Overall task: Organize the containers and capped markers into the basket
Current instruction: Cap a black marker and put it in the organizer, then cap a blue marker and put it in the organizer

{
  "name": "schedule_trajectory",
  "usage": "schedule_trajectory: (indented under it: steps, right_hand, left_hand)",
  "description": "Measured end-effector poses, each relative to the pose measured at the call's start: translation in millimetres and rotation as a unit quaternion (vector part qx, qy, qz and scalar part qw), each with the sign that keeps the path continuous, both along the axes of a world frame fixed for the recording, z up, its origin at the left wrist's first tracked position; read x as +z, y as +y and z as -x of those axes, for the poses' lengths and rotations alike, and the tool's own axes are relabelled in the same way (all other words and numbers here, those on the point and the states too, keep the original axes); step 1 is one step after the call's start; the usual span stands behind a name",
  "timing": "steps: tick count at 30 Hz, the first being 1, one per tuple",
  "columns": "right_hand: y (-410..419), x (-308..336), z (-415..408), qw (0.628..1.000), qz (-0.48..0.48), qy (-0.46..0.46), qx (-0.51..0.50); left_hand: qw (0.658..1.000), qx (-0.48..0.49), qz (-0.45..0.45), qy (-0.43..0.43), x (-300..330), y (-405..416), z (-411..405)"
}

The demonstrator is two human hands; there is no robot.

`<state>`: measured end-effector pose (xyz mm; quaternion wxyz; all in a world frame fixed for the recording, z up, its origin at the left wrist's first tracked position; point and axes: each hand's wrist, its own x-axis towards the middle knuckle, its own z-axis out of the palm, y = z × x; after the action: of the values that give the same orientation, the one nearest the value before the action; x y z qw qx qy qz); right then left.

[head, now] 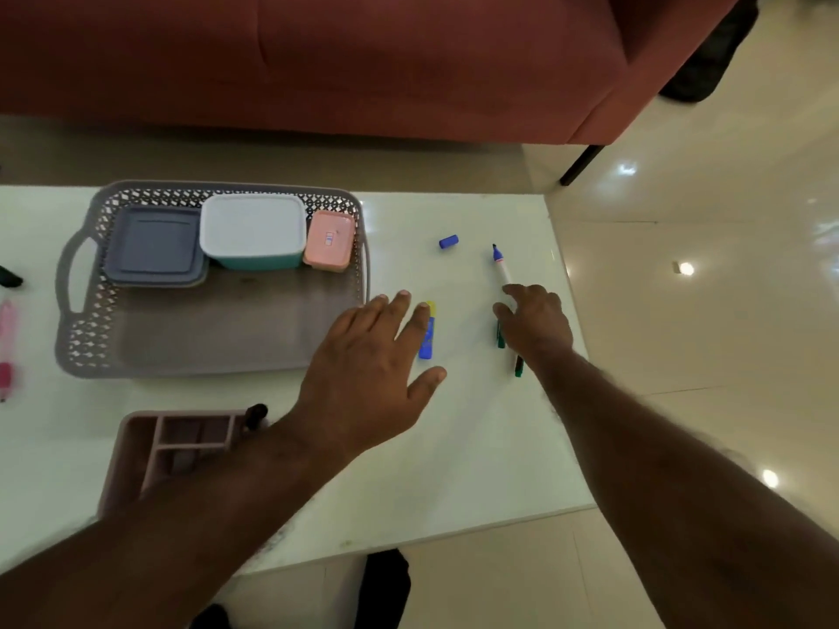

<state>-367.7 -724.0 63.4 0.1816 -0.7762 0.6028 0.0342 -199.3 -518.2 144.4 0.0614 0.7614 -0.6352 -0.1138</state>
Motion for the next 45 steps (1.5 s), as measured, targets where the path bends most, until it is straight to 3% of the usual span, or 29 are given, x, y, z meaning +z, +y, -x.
schedule_trajectory:
  steps: [9, 13, 16, 24, 29, 32, 35, 39, 45]
  right_hand:
    - [-47, -16, -29, 1.0, 0.021, 0.007, -0.003]
    - [-56, -9, -44, 0.993, -0.004, -0.097, -0.065]
    - [-63, -3, -67, 0.988, -0.009, -0.146, -0.049]
    - [-71, -28, -110, 0.992, -0.027, -0.096, 0.074]
    - [-68, -36, -107, 0.991, -0.014, -0.117, 0.057]
    - [-63, -25, -105, 0.985, -0.053, -0.164, 0.024]
    - [-46, -8, -104, 0.958, -0.135, -0.255, -0.013]
    - [-20, 20, -99, 0.89, -0.265, -0.369, -0.039]
    - [10, 51, -95, 0.802, -0.421, -0.422, 0.021]
  left_hand:
    - [0.999, -0.005, -0.044, 0.01, -14, -52, 14]
    - [0.998, -0.008, -0.068, -0.002, -16, -60, 11]
    - [0.997, -0.001, -0.077, 0.003, -18, -64, 6]
    - [0.998, 0.033, -0.056, 0.015, -22, -57, -18]
    - [0.998, 0.059, -0.028, 0.008, -30, -48, -29]
    - [0.997, 0.081, 0.01, 0.008, -32, -48, -33]
    - [0.995, 0.093, 0.02, 0.023, -26, -53, -38]
    - [0.993, 0.1, 0.051, 0.03, -17, -61, -42]
    - [0.987, 0.097, 0.102, 0.079, -13, -63, -49]
